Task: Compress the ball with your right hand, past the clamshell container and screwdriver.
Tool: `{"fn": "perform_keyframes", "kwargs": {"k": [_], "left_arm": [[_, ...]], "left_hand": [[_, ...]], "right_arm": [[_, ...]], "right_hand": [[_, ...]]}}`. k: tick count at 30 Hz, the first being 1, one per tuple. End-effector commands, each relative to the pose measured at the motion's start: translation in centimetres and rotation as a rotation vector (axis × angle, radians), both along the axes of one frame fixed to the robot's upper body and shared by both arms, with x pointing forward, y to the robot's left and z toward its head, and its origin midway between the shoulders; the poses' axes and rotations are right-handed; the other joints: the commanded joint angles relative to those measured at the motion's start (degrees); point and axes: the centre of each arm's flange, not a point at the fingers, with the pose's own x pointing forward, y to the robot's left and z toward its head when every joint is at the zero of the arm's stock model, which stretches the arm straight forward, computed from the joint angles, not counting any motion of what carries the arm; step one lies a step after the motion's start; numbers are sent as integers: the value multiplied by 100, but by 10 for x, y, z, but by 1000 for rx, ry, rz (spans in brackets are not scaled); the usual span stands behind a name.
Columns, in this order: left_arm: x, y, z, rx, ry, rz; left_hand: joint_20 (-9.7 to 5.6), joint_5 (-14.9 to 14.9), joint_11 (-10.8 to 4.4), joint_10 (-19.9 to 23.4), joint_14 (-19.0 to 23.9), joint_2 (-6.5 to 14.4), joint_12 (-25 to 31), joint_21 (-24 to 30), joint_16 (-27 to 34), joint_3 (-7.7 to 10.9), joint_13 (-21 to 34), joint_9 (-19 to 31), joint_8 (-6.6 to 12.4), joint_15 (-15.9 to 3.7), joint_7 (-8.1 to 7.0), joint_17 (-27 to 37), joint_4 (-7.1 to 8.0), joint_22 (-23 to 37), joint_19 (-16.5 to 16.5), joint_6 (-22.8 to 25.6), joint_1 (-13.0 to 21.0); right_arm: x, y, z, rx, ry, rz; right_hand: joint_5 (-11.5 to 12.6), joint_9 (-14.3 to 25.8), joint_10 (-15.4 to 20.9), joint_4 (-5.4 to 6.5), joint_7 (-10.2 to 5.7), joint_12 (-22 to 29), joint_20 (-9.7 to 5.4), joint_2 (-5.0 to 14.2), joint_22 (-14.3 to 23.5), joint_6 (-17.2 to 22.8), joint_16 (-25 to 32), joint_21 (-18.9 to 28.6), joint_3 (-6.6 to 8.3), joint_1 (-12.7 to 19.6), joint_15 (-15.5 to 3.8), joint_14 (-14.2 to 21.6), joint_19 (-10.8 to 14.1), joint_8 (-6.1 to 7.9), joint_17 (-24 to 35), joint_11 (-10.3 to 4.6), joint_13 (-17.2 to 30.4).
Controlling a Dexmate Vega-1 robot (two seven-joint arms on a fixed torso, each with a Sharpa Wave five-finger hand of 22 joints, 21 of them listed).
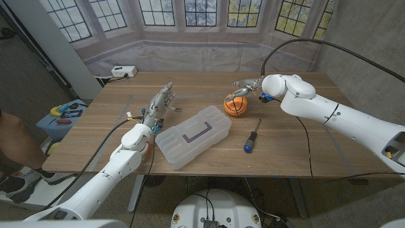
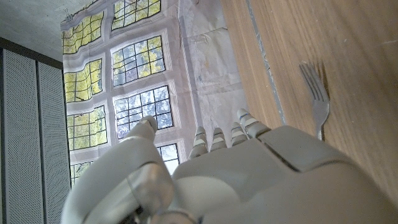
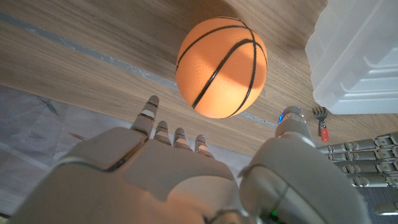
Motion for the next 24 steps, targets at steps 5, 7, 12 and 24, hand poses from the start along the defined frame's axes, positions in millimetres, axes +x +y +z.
{"fn": "perform_keyframes", "kwargs": {"k": [5,7,12,24], "left_arm": [[2,-4,-3,1,7,-11],[3,-5,-4,0,9,-13],[4,-6,-6,-1,13,-16],[4,-4,-9,-7,20,-10]], "left_hand": [[29,44,55,22,33,2,55,-10,22,36,29,35,28,34,12,7,1,12,48,47,-66],[27,44,54,24,38,2,55,-10,23,39,29,35,30,36,9,7,-1,12,50,52,-70],[28,44,49,19,39,2,53,-9,23,46,29,36,31,34,7,8,-5,12,52,60,-77],[32,44,52,21,45,8,54,-9,24,66,30,37,36,32,9,8,-15,12,58,82,-91]], "right_arm": [[1,12,-2,-57,20,-18],[3,16,-3,-68,25,-19],[5,22,-6,-78,33,-14],[13,31,-12,-114,42,-12]], "right_hand": [[-12,28,-407,16,60,37,18,-65,24,-389,29,28,-6,12,1,-238,-38,2,29,80,23],[-10,28,-408,14,70,40,18,-66,25,-399,32,29,-5,17,0,-239,-41,3,28,81,24],[-1,29,-414,6,77,47,17,-66,26,-415,42,32,2,39,0,-235,-47,12,28,102,27],[23,31,-322,-17,83,115,10,-52,34,-429,94,57,34,122,-9,-167,-31,53,31,165,43]]}}
